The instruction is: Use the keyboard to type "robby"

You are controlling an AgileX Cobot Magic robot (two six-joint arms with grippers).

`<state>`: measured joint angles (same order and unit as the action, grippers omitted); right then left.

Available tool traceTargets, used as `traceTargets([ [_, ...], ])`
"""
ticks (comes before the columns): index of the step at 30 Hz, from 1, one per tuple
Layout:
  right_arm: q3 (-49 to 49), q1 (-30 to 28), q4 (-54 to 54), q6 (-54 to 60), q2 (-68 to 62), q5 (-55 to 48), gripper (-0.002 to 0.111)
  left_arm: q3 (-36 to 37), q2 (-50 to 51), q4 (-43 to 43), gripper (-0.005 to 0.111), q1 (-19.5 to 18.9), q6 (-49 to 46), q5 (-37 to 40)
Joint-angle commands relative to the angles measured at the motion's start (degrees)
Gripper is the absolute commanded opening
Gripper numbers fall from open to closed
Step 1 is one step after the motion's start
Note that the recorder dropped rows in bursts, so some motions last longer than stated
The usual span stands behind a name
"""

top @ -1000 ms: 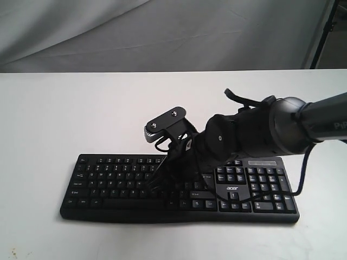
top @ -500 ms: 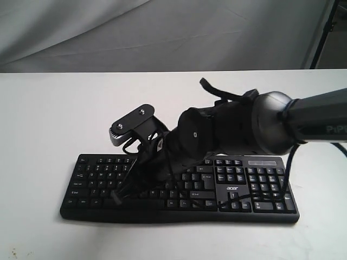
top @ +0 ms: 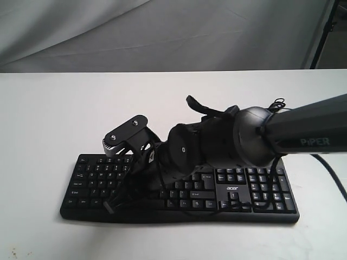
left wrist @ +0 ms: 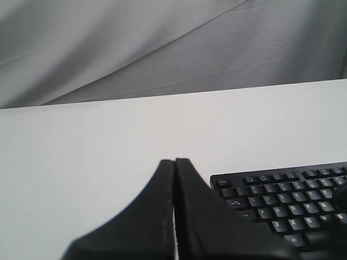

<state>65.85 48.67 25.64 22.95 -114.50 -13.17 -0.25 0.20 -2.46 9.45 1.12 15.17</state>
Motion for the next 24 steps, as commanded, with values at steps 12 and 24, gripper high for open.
traceTargets([
  [12, 0.33, 0.05, 0.87, 0.07, -2.54, 0.5, 0.0, 0.25, -0.2, -0.27, 0.0, 0.36, 0.16, -0.42],
  [24, 0.33, -0.06, 0.23, 0.07, -1.76, 0.5, 0.0, 0.25, -0.2, -0.27, 0.0, 0.36, 0.16, -0.42],
])
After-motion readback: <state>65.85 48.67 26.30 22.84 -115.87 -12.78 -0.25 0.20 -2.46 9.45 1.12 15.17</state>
